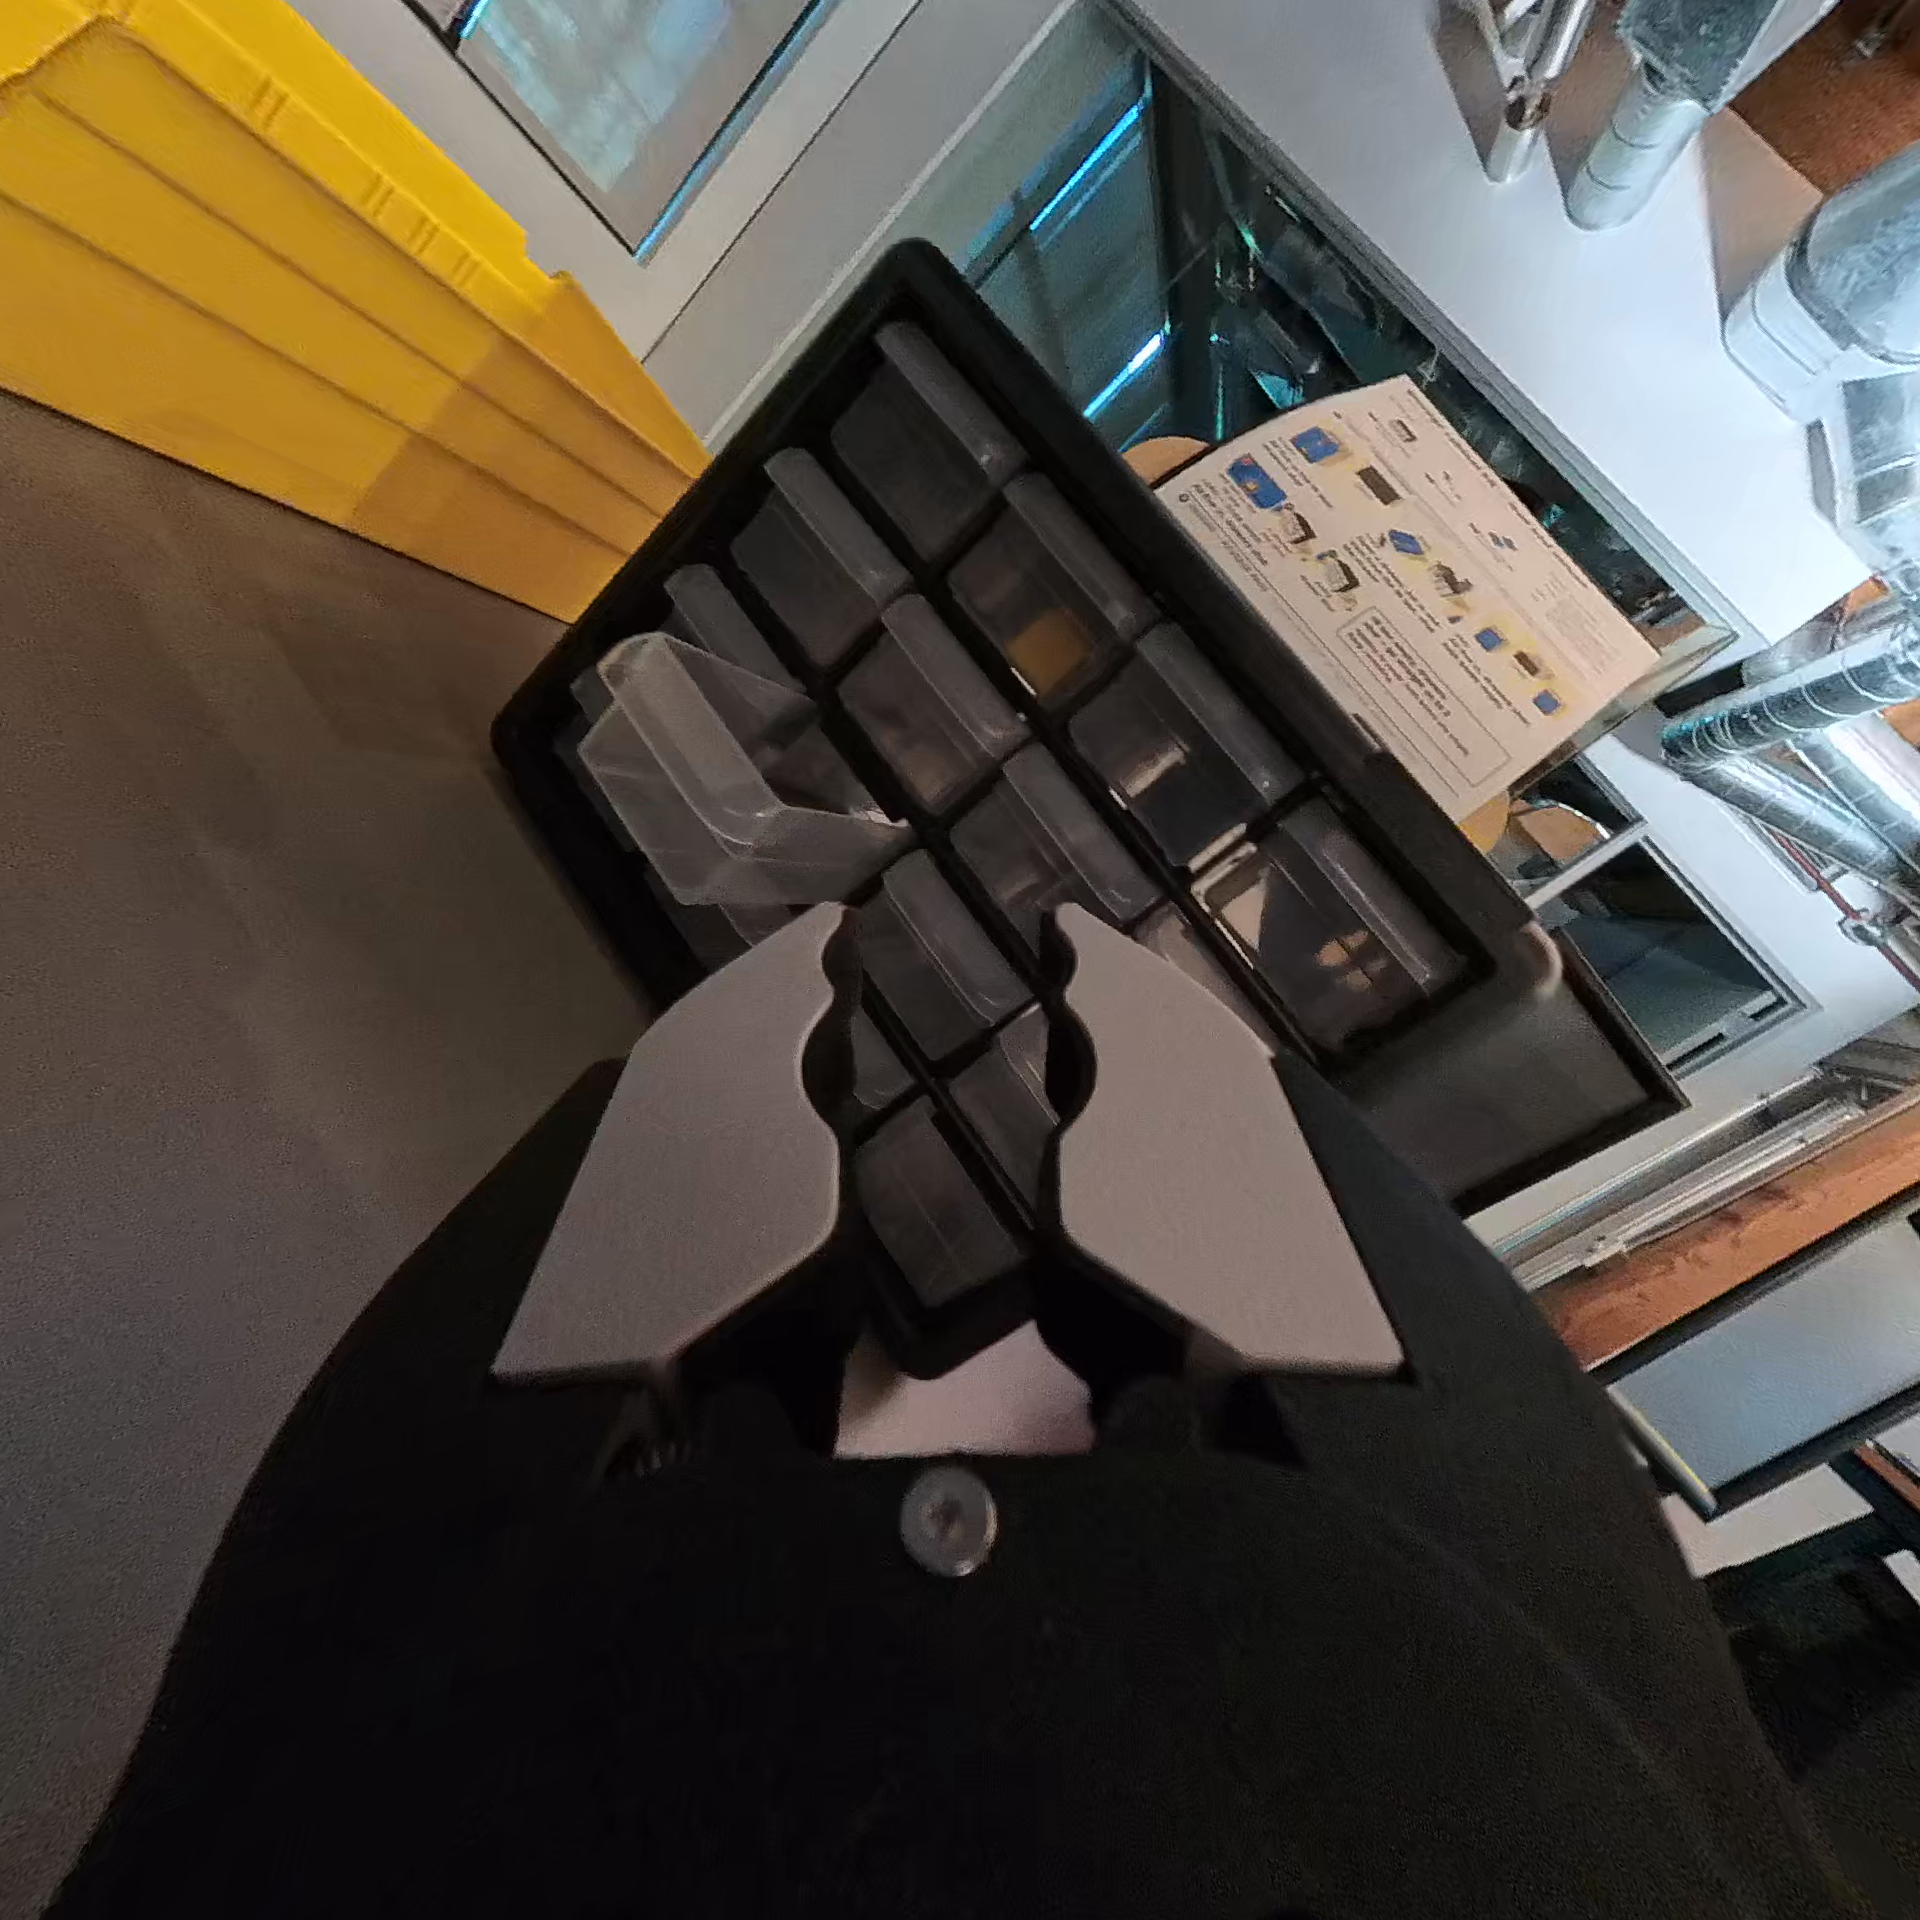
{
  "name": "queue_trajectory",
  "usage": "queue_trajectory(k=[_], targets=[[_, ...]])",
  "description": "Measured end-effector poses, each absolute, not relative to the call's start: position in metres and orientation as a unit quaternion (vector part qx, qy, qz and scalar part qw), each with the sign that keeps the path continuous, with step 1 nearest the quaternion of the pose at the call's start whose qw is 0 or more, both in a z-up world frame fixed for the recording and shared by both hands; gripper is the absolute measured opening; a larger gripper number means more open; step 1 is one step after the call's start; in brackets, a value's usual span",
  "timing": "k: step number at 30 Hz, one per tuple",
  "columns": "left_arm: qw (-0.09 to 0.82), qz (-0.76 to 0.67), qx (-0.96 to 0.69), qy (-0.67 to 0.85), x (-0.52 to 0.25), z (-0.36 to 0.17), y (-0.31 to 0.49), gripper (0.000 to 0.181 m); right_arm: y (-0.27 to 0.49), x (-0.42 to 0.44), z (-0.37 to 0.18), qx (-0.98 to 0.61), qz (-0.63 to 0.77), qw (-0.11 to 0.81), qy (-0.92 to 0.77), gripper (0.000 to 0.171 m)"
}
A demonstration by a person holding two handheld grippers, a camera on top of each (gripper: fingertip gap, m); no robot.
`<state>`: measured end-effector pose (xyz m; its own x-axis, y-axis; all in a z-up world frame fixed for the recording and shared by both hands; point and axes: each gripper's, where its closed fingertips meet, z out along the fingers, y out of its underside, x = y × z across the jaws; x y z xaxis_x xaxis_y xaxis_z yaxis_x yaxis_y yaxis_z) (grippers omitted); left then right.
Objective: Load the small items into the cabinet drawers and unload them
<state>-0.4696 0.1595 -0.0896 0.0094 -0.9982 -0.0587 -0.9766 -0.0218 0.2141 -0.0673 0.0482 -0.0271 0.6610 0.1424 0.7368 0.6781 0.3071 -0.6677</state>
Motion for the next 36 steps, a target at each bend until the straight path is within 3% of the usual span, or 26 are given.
queue_trajectory(k=[9,17,25,36], targets=[[0.173,-0.104,0.595,-0.778,-0.495,-0.119,0.160,0.021,0.052,-0.043,-0.022,-0.576,-0.150,0.735,-0.324,0.033],[0.201,-0.125,0.533,-0.812,-0.498,-0.131,0.168,0.033,0.055,-0.043,-0.026,-0.586,-0.136,0.729,-0.326,0.034],[0.175,-0.107,0.560,-0.803,-0.478,-0.131,0.184,0.076,0.058,-0.043,-0.033,-0.598,-0.120,0.722,-0.328,0.034],[0.107,-0.103,0.586,-0.797,-0.472,-0.141,0.198,0.109,0.062,-0.034,-0.033,-0.606,-0.111,0.723,-0.312,0.033]])
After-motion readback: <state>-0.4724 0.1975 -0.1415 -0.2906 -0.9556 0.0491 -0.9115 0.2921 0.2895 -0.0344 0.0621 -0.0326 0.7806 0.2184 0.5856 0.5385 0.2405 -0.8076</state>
